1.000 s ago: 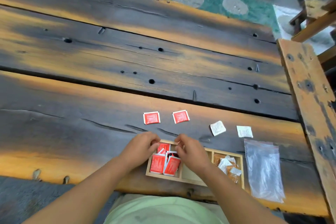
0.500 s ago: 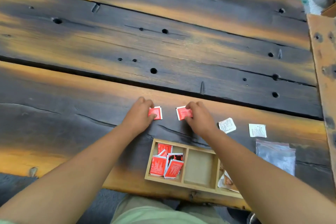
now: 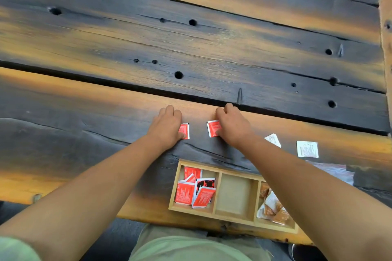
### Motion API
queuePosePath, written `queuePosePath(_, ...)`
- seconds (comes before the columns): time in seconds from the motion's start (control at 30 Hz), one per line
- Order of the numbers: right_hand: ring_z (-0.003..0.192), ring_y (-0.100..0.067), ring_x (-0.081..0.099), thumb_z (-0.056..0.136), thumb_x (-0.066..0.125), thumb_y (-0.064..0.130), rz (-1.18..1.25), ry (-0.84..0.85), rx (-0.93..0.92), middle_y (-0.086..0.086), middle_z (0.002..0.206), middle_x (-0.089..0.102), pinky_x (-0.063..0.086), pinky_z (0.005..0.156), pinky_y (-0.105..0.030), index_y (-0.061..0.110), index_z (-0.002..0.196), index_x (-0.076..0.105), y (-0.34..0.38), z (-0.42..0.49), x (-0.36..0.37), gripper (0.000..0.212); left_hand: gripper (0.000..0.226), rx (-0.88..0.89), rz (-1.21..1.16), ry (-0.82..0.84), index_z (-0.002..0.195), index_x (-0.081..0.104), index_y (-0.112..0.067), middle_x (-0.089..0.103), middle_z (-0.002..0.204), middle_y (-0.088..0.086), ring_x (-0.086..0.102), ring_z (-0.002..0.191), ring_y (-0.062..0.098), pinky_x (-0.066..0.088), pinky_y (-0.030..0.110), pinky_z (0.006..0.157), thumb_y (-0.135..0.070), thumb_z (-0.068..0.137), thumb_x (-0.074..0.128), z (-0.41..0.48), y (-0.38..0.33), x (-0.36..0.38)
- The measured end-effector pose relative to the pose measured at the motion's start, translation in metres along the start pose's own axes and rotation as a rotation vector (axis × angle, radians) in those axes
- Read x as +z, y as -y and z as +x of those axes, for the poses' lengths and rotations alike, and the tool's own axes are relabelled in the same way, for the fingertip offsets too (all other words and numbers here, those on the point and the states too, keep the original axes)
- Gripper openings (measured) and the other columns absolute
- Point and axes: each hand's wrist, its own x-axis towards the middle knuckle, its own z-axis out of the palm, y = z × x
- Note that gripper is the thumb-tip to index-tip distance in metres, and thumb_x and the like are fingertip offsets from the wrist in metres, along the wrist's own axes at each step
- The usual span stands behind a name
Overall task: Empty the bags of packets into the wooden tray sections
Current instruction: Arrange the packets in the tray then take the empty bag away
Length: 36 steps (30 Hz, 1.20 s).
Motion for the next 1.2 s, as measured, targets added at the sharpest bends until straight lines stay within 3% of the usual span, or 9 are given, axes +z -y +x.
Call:
queuePosePath(0.13, 0.113, -0.034, 0.048, 0.082, 0.069, 0.017, -0.009, 0.002, -0.003, -0.014, 0.12, 0.05, 0.045, 0.087, -0.043, 0.009, 0.115, 0.047, 0.0, -0.001, -0.001, 0.041, 0.052, -0.013, 0.021, -0.009, 0.118, 0.049, -0.015, 0.054, 0.122, 0.01, 0.049, 0.113, 0.029, 0.042, 0.042, 0.094, -0.043, 0.082, 0.074, -0.004, -0.003, -0.002)
queuePosePath(0.27, 0.11, -0.038, 0.056, 0.088, 0.065, 0.019, 0.04, -0.01, 0.057, -0.015, 0.117, 0.058, 0.046, 0.08, -0.041, 0.01, 0.115, 0.045, 0.002, -0.011, 0.001, 0.034, 0.041, -0.06, -0.058, 0.05, 0.115, 0.043, -0.013, 0.064, 0.116, 0.016, 0.061, 0.103, 0.038, 0.048, 0.044, 0.079, -0.036, 0.09, 0.066, -0.012, -0.01, 0.0)
queuePosePath(0.37, 0.108, -0.038, 0.06, 0.096, 0.057, 0.023, -0.01, -0.05, 0.043, -0.014, 0.115, 0.061, 0.049, 0.081, -0.042, 0.009, 0.115, 0.054, 0.004, -0.021, 0.004, 0.024, 0.037, -0.094, -0.046, 0.043, 0.122, 0.048, -0.013, 0.065, 0.119, 0.017, 0.063, 0.105, 0.036, 0.048, 0.042, 0.079, -0.035, 0.095, 0.059, -0.02, -0.012, 0.005)
queuePosePath(0.47, 0.104, -0.038, 0.062, 0.099, 0.054, 0.029, 0.026, -0.057, 0.07, -0.015, 0.112, 0.064, 0.05, 0.08, -0.042, 0.01, 0.113, 0.056, 0.007, -0.038, 0.004, 0.024, 0.035, -0.117, -0.101, 0.019, 0.117, 0.054, -0.011, 0.067, 0.116, 0.017, 0.062, 0.105, 0.036, 0.043, 0.038, 0.075, -0.04, 0.097, 0.056, -0.033, -0.01, 0.007)
queuePosePath(0.67, 0.097, -0.038, 0.061, 0.099, 0.054, 0.026, 0.364, -0.133, 0.188, -0.017, 0.102, 0.068, 0.042, 0.073, -0.04, 0.007, 0.103, 0.056, 0.018, -0.082, -0.003, 0.02, 0.021, -0.183, -0.414, -0.099, 0.1, 0.057, -0.008, 0.069, 0.1, 0.016, 0.063, 0.093, 0.036, 0.042, 0.037, 0.068, -0.029, 0.099, 0.054, -0.067, -0.012, -0.004)
queuePosePath(0.8, 0.087, -0.029, 0.061, 0.095, 0.056, 0.015, 0.683, -0.065, 0.291, -0.008, 0.088, 0.063, 0.046, 0.075, -0.039, 0.004, 0.099, 0.059, 0.03, -0.114, 0.004, 0.012, 0.012, -0.183, -0.675, -0.088, 0.099, 0.063, -0.016, 0.068, 0.091, 0.0, 0.065, 0.082, 0.017, 0.047, 0.031, 0.068, -0.022, 0.101, 0.052, -0.094, -0.024, -0.006)
queuePosePath(0.93, 0.08, -0.021, 0.065, 0.093, 0.058, 0.008, 0.905, 0.013, 0.326, -0.003, 0.083, 0.066, 0.05, 0.072, -0.033, 0.016, 0.085, 0.058, 0.039, -0.141, 0.018, 0.011, 0.013, -0.219, -0.879, -0.047, 0.101, 0.066, -0.022, 0.07, 0.087, -0.005, 0.066, 0.072, 0.006, 0.054, 0.028, 0.062, -0.02, 0.101, 0.053, -0.121, -0.034, 0.009)
queuePosePath(1.07, 0.082, -0.022, 0.072, 0.09, 0.068, 0.014, 0.917, 0.016, 0.346, -0.006, 0.089, 0.073, 0.058, 0.076, -0.042, 0.014, 0.091, 0.061, 0.041, -0.16, 0.036, 0.008, 0.019, -0.199, -0.82, -0.023, 0.082, 0.062, -0.027, 0.068, 0.078, -0.006, 0.067, 0.073, 0.013, 0.058, 0.038, 0.066, -0.015, 0.096, 0.059, -0.141, -0.035, 0.025)
queuePosePath(1.2, 0.081, -0.011, 0.07, 0.089, 0.07, 0.016, 0.846, 0.047, 0.348, -0.001, 0.092, 0.072, 0.054, 0.067, -0.03, 0.018, 0.087, 0.055, 0.048, -0.169, 0.05, 0.015, 0.007, -0.17, -0.642, 0.015, 0.09, 0.062, -0.024, 0.069, 0.077, -0.001, 0.067, 0.075, 0.016, 0.056, 0.039, 0.068, -0.018, 0.092, 0.065, -0.153, -0.034, 0.033)
